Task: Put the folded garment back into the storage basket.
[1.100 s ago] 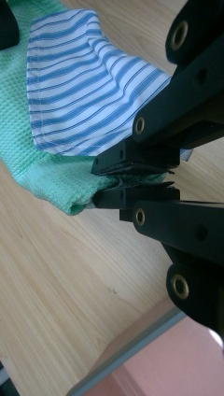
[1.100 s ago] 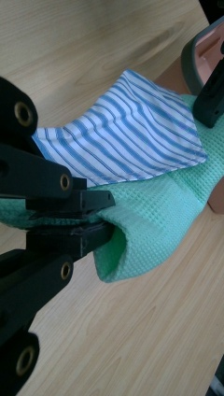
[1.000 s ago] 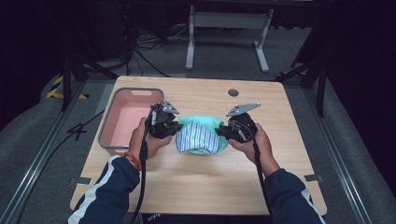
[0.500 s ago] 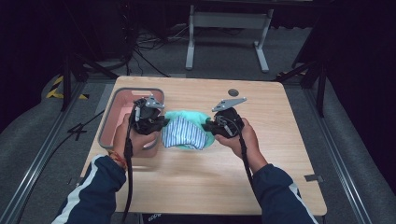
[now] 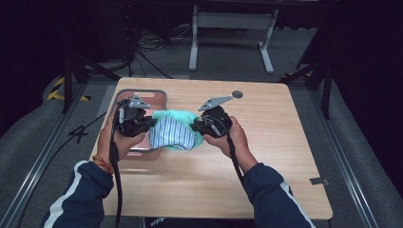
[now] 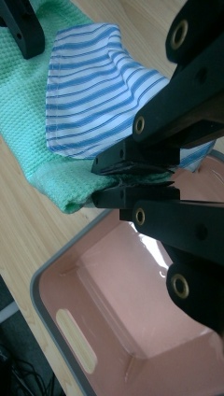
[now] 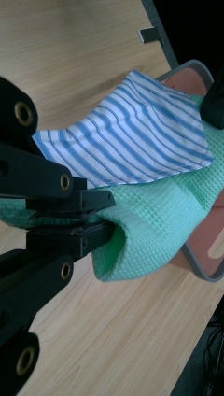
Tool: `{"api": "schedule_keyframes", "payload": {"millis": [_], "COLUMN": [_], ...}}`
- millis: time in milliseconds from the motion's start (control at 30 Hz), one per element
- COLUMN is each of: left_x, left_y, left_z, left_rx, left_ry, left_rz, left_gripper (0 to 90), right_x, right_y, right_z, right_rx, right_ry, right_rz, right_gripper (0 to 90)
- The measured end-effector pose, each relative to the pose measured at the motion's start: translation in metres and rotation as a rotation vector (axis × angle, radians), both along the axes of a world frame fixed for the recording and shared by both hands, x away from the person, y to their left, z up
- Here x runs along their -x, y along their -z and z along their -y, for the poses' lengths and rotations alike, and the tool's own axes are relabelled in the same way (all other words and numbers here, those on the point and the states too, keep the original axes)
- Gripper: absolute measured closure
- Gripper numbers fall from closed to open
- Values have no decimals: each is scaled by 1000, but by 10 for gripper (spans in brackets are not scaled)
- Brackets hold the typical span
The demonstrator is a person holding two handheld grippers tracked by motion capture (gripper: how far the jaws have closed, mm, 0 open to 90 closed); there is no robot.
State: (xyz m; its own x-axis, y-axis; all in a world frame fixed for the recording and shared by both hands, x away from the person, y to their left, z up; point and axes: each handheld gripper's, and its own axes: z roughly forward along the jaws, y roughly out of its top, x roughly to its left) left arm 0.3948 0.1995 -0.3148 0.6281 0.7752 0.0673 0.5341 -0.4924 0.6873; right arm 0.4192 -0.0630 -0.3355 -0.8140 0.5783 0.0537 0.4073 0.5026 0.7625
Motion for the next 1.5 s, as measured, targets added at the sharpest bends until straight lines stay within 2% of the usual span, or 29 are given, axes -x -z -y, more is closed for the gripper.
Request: {"api": "schedule_keyframes", "payload": {"millis": [300, 500, 667, 800, 933, 1200, 1267, 1500], "left_x": [5, 8, 11, 8, 8, 5, 4, 3], "left_y": [2, -2, -3, -2, -3, -4, -4, 1], "left_z": [-19, -35, -45, -55, -61, -74, -78, -93], "left_rx": [-6, 8, -5, 4, -13, -9, -24, -31], "left_ry": [-54, -89, -116, -145, -159, -189, -195, -219], "left_rz": [-3, 10, 13, 16, 18, 21, 24, 12], "left_gripper": [833, 833, 833, 833, 833, 833, 833, 833], "right_x": [-6, -7, -9, -12, -16, -21, -22, -26], "right_y": [-2, -2, -4, -3, -4, -6, -6, 1], "right_z": [-24, -39, -53, -65, -77, -98, -105, -123], "right_rx": [-11, -15, -14, -8, -15, -6, -3, 15], "right_ry": [-28, -55, -79, -91, -100, -117, -122, -129], "right_rz": [2, 2, 2, 0, -2, -4, -4, -15], "right_gripper": [839, 839, 839, 839, 839, 839, 838, 838]}}
